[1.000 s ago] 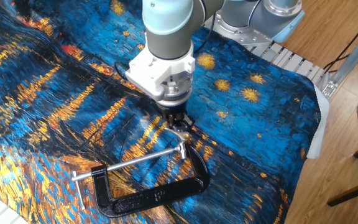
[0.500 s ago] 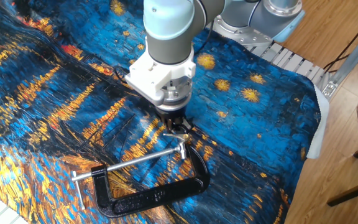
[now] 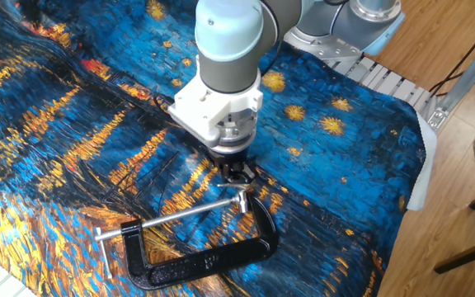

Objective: Turn on the water tap

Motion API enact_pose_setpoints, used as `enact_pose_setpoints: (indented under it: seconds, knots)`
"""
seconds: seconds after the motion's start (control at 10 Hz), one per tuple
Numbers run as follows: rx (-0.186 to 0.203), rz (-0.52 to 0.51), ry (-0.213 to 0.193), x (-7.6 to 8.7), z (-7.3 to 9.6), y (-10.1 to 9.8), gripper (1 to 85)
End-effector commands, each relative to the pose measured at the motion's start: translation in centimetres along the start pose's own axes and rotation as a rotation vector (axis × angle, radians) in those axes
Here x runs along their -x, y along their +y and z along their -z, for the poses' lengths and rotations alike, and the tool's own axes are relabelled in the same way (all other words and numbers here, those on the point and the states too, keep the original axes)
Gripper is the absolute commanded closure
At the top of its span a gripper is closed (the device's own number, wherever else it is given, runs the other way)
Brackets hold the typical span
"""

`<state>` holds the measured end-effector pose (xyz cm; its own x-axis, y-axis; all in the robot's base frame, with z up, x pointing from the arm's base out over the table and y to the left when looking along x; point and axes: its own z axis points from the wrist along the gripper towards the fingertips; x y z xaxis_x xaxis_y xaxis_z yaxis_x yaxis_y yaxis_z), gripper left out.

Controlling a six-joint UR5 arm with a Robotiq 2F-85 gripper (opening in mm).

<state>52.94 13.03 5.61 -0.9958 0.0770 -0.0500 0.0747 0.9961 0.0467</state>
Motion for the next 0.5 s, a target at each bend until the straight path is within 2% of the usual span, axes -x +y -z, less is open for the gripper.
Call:
enact_pose_setpoints:
  seconds: [0.0, 0.1, 0.4]
  knots:
    - [0.042, -0.054, -0.012, 0.5, 0.1, 1.5, 84.7]
    - [0.054, -0.07, -0.02, 0.7, 0.0, 2.1, 84.7]
    - [0.016, -0.031, -0.013, 0.6, 0.2, 0.5, 84.7]
